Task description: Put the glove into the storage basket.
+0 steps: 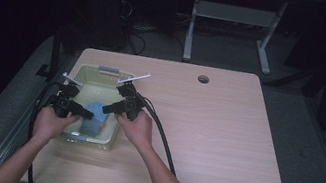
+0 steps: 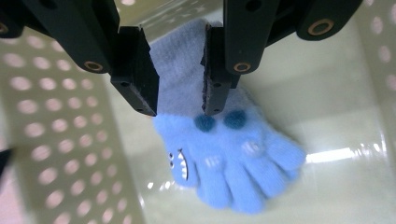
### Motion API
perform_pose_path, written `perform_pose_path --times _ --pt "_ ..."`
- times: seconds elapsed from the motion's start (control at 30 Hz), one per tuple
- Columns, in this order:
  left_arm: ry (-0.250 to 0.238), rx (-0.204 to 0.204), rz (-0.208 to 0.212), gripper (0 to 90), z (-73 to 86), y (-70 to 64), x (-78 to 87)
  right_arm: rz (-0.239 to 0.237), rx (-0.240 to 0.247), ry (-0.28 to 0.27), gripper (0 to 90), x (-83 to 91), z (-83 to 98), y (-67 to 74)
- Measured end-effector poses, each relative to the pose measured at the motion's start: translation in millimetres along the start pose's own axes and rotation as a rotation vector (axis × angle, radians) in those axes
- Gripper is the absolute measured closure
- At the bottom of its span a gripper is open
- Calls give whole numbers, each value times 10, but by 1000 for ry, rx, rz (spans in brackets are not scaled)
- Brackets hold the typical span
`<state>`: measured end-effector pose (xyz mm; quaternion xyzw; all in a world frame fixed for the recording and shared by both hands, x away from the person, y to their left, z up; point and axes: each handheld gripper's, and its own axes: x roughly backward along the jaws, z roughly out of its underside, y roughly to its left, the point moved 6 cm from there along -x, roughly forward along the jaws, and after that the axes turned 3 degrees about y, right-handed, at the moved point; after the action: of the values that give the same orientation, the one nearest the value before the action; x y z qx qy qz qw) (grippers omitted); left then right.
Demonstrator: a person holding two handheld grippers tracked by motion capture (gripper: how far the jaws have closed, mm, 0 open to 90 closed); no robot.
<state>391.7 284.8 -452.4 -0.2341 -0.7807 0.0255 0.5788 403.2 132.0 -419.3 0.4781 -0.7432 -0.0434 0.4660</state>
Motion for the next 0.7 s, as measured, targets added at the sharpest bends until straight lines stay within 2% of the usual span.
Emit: perform_pose_path --times 0.07,0.2,0.27,0.4,0.43,0.6,0.63,0.7 --pt "17 -5 -10 656 0 -14 -33 -7 -6 2 701 13 2 8" --pt "65 -21 -62 656 -8 7 -145 -10 -8 -4 700 40 6 0" --pt "86 -17 -62 649 -6 22 -167 -11 -4 -7 698 56 8 -7" --pt "52 -9 -53 633 -29 19 -111 -10 -1 -15 692 89 5 -22" --pt "25 13 -23 633 -40 15 -61 -10 -4 -19 690 103 5 -25" --pt "-14 17 -7 623 -49 48 25 -4 -9 -24 676 162 14 -52" --pt "-44 28 10 618 -58 33 57 0 -9 -36 673 209 26 -74" --pt "-63 26 27 608 -60 13 90 2 -17 -44 664 257 42 -90"
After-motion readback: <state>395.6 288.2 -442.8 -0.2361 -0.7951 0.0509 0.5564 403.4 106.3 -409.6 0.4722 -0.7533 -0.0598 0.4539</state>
